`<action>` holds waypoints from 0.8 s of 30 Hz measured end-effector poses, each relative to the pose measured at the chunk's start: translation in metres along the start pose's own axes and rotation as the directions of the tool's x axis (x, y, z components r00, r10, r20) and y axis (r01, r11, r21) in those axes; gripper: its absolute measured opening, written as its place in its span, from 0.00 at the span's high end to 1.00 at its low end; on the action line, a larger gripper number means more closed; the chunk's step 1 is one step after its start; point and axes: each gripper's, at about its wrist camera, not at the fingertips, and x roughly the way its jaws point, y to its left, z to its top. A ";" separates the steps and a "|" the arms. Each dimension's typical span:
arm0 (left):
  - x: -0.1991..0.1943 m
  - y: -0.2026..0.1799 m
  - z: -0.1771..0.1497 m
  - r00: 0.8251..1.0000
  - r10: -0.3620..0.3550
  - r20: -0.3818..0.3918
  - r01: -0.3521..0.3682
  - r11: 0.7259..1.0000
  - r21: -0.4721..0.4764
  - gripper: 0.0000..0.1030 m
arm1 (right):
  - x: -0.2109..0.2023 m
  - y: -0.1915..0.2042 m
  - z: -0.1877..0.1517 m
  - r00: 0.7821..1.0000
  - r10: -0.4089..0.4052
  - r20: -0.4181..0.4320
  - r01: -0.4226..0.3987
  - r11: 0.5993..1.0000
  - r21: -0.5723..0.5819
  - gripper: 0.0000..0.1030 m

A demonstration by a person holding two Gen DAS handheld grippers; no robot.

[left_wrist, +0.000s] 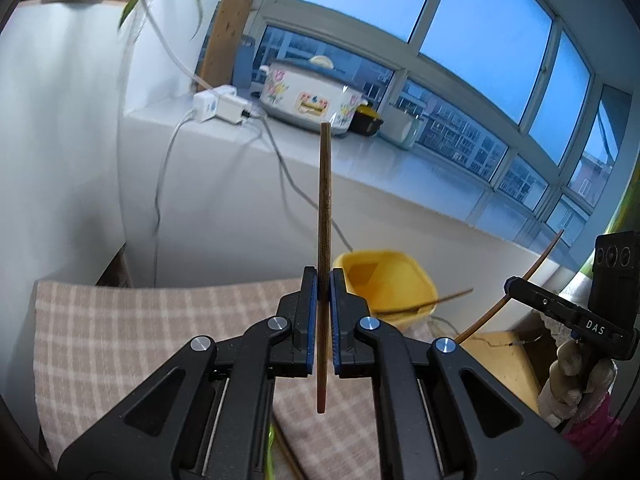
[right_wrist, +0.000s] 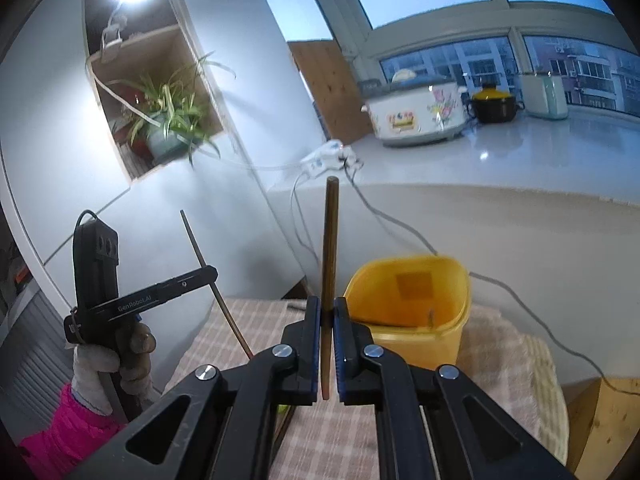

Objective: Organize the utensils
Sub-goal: 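Lift both held chopsticks and carry them over the yellow container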

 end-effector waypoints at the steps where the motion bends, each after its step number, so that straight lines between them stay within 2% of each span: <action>1: 0.002 -0.003 0.005 1.000 -0.002 0.010 0.002 1.000 0.002 0.97 | -0.002 -0.001 0.006 1.000 -0.005 0.013 0.005 1.000 -0.004 0.96; 13: 0.031 -0.012 0.047 0.995 -0.051 0.091 0.053 0.998 -0.022 0.97 | 0.000 -0.015 0.050 0.995 -0.046 0.088 0.048 0.999 -0.023 0.96; 24: 0.071 -0.010 0.065 0.988 -0.107 0.109 0.115 0.991 -0.070 0.97 | 0.021 -0.042 0.060 0.992 -0.099 0.076 0.099 0.995 0.003 0.97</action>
